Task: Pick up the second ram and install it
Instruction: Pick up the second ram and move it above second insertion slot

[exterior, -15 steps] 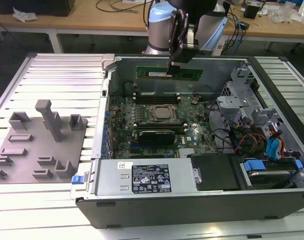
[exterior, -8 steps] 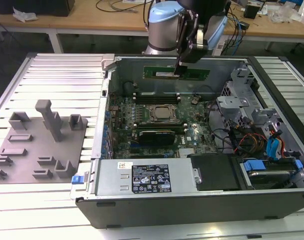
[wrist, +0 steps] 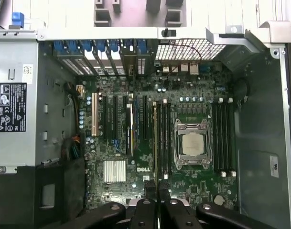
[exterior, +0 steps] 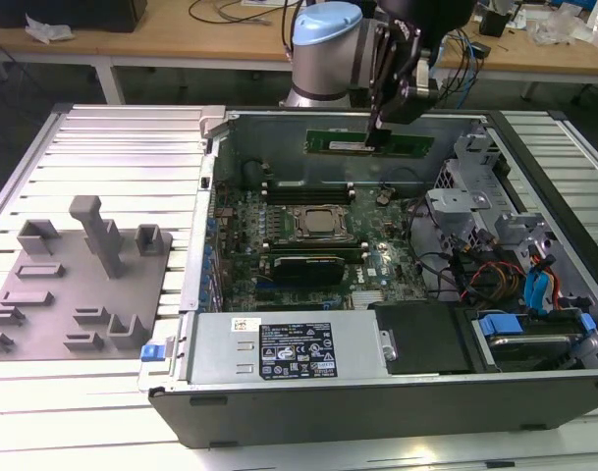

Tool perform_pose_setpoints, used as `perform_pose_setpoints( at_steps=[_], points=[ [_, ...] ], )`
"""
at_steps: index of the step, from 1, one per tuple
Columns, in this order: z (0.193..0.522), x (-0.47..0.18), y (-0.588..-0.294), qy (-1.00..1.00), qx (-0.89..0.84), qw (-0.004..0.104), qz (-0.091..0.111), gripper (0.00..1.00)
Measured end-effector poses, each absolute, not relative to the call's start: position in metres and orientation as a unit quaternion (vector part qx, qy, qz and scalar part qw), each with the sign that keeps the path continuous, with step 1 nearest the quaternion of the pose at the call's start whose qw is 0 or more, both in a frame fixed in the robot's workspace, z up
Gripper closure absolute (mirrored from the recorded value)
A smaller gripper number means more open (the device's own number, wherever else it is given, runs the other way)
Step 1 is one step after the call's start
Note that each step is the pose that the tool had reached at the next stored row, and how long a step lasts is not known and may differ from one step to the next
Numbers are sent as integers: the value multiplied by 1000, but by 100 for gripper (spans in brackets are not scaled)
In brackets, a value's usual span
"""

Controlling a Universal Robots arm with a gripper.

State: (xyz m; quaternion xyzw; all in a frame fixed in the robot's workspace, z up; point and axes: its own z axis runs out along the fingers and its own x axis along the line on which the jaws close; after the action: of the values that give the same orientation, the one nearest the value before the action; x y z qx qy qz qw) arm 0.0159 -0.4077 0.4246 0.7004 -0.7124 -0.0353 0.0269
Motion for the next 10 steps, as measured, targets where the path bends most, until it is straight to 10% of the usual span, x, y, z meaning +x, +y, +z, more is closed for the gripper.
perform_pose_setpoints(
  at_steps=[10],
  points=[
    [423,30,-407,-712,700,27,-36,87]
  ],
)
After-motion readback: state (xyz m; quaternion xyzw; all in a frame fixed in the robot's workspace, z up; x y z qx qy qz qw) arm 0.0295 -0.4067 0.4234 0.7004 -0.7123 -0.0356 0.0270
